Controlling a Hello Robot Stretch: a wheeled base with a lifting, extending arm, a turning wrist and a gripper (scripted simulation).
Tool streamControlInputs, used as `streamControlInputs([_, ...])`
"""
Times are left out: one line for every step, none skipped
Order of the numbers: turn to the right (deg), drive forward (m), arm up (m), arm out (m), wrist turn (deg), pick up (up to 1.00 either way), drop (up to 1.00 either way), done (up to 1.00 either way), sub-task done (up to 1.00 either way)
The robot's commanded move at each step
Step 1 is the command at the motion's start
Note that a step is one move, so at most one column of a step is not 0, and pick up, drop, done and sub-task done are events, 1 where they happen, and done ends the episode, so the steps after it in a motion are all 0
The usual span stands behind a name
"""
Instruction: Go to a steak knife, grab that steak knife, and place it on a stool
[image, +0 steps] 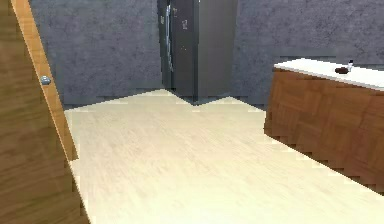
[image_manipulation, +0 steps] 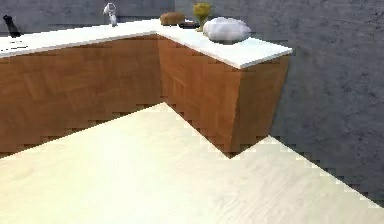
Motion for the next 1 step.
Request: streamControlInputs([-3.0, 0.0, 0.0, 0.0, 0.0, 0.0, 0.0, 0.0, 0.0])
